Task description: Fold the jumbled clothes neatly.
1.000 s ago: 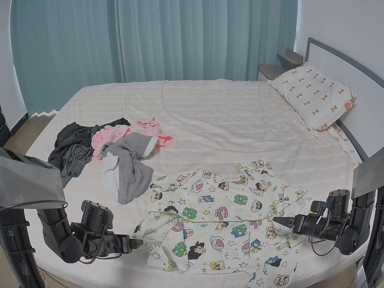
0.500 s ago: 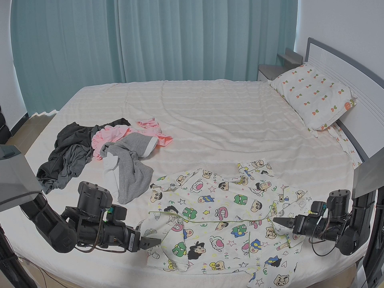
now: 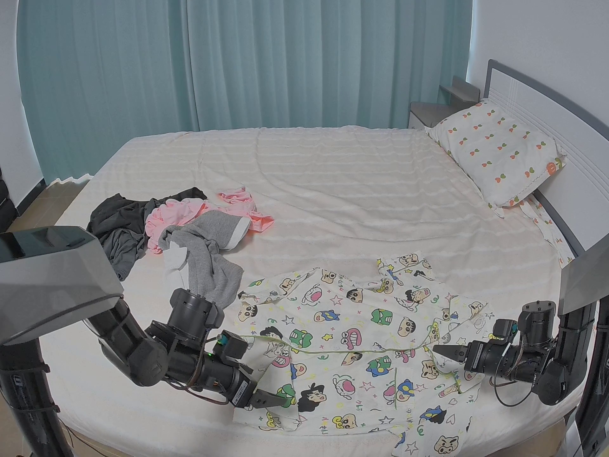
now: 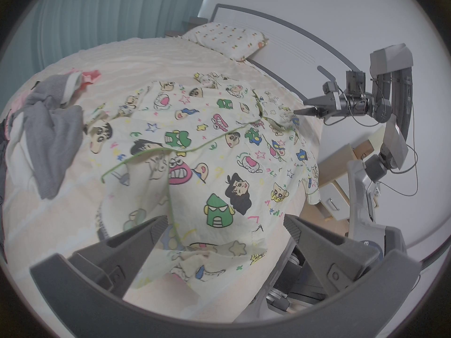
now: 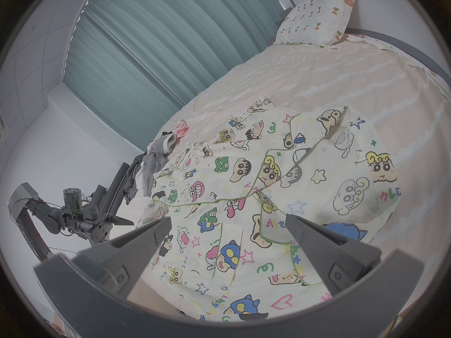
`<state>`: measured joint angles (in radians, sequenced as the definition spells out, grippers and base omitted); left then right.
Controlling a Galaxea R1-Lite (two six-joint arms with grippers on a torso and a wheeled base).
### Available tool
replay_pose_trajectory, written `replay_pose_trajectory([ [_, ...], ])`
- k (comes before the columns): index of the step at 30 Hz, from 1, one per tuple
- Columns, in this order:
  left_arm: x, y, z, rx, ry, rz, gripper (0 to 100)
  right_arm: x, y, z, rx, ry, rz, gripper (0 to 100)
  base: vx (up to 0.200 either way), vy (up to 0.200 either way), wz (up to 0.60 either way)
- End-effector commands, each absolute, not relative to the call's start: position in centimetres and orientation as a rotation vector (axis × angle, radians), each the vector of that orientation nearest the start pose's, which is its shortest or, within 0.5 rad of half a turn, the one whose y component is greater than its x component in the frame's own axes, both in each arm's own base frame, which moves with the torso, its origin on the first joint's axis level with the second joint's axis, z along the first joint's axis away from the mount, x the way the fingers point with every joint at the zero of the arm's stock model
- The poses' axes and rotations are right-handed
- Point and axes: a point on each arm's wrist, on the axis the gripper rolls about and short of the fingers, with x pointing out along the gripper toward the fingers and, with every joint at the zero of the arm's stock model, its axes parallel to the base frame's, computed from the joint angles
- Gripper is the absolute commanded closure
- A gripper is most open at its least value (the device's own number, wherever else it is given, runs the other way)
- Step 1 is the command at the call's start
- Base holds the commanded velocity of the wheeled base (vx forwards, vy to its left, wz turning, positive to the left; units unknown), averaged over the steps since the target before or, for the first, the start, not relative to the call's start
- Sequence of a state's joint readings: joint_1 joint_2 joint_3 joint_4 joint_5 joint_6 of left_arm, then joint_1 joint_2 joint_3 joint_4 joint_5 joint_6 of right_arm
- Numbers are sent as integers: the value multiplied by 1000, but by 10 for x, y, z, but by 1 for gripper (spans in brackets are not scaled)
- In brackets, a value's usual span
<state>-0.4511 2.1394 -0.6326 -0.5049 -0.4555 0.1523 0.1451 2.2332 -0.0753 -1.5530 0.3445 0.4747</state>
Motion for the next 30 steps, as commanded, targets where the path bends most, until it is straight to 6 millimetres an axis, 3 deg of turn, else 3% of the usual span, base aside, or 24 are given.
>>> replay_pose_trajectory([
  [1,265,-142,-14,128,1018,-909,0,231,42,-8,510,704,325,0,0,0,0],
  [10,259,-137,-19,123,1050,-915,0,230,42,-8,511,704,327,0,0,0,0],
  [11,259,-137,-19,118,1049,-918,100,230,42,-8,510,703,326,0,0,0,0],
  [18,252,-129,-20,108,1073,-903,100,230,42,-8,511,704,327,0,0,0,0],
  [30,230,-98,-7,71,1098,-834,100,230,41,-8,511,707,324,0,0,0,0],
])
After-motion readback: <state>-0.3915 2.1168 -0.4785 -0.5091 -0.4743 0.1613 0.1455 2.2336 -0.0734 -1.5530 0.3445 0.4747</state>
